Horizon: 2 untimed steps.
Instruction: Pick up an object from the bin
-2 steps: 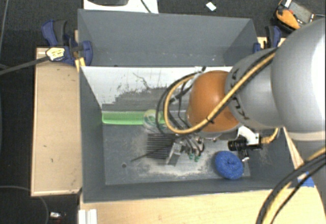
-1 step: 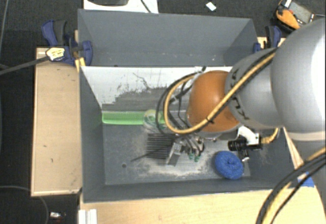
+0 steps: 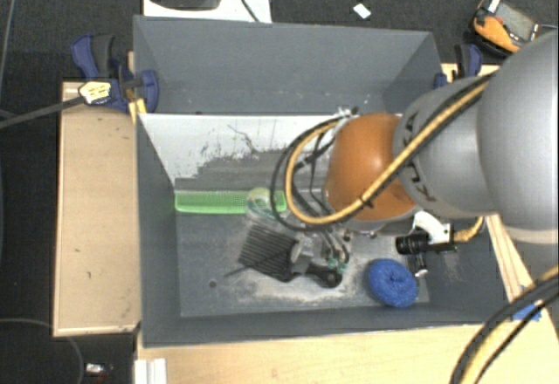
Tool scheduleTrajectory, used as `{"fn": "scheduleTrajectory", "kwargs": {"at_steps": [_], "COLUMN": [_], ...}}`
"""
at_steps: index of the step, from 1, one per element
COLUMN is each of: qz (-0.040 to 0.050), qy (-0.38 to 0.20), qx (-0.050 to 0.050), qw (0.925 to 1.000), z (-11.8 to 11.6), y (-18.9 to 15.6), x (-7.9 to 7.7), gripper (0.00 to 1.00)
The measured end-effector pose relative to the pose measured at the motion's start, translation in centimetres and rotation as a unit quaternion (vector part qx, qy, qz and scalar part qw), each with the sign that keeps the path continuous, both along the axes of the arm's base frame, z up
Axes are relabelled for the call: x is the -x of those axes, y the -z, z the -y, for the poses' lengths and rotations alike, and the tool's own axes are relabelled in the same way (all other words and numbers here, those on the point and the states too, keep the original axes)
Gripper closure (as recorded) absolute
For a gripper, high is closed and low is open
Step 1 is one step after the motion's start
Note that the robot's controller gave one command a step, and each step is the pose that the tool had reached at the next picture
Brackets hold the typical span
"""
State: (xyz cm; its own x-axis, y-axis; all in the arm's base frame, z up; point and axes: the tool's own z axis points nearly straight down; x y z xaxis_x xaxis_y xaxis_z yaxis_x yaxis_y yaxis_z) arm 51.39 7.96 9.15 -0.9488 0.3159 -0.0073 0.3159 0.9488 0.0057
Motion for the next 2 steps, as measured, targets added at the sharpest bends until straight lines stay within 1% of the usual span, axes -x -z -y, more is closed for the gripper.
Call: {"fn": "scheduleTrajectory", "kwargs": {"at_steps": [2], "qz": [0.0014], "qy": [0.002], "qx": [-0.001], "qw": [1.0000], "z": [0.0], "y": [-2.2], "x": [0.0], "gripper": [1.00]}}
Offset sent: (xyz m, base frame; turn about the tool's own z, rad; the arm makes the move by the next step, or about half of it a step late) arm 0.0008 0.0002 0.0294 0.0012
